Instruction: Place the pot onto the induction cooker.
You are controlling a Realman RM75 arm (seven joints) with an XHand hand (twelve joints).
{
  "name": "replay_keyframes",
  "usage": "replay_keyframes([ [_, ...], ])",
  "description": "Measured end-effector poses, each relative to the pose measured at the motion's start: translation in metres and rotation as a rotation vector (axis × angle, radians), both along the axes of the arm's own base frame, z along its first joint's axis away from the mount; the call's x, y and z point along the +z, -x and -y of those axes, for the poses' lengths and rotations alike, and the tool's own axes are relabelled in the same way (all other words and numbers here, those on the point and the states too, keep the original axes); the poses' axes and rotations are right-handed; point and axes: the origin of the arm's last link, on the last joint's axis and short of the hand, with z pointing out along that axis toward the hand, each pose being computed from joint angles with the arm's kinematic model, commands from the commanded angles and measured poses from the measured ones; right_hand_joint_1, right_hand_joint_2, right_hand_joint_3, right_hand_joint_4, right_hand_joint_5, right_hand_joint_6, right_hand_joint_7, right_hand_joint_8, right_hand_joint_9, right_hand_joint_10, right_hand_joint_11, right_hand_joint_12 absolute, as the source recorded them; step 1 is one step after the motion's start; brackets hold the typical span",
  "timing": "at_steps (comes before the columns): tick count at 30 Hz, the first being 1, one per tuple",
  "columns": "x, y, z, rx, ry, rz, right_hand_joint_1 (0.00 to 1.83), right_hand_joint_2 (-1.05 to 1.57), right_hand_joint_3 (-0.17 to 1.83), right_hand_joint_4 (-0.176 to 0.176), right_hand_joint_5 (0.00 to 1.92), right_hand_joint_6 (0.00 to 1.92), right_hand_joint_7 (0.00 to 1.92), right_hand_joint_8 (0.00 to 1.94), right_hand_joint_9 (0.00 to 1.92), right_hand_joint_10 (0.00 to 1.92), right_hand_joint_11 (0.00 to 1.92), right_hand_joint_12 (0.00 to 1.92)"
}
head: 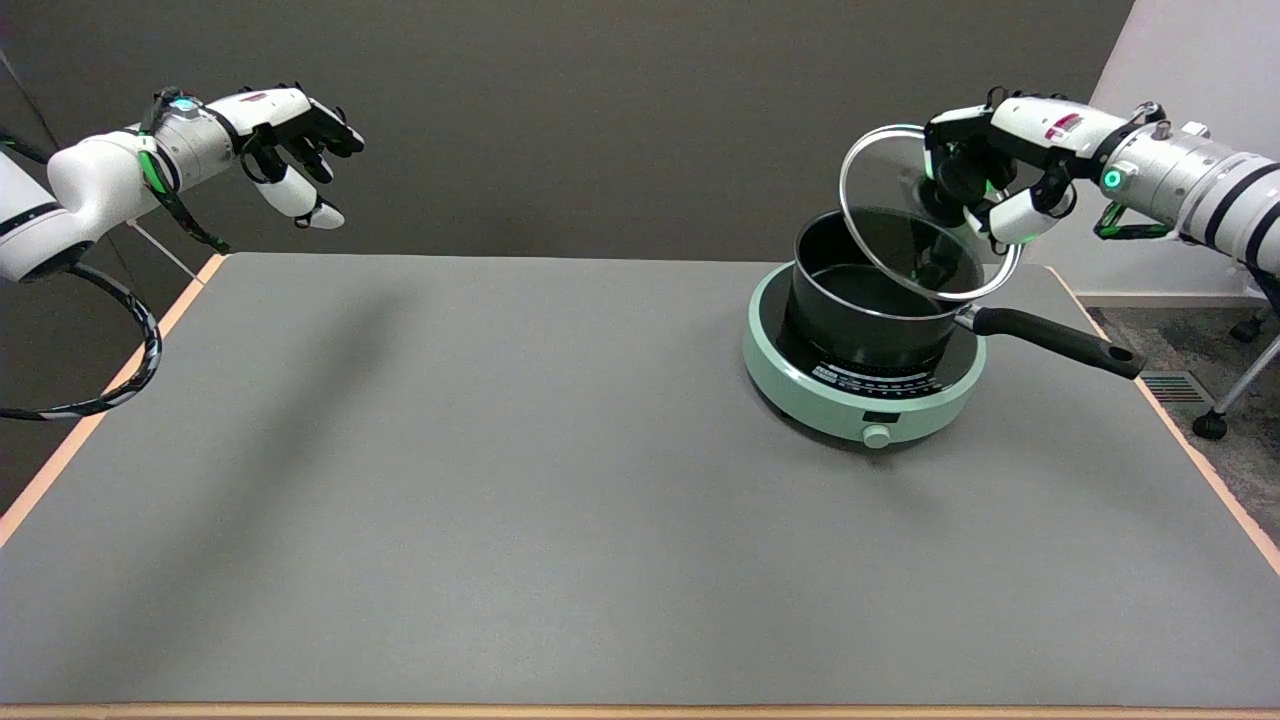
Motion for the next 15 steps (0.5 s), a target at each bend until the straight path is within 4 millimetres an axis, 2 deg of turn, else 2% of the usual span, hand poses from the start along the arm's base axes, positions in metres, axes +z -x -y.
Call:
replay_keyframes([
  [15, 0.002, -0.016, 0.000, 0.062, 0.008, -0.020, 1.33, 0.81, 1.04, 0.176, 0.42, 1.79, 0.74, 1.82, 0.81, 1.92, 0.52, 1.92],
])
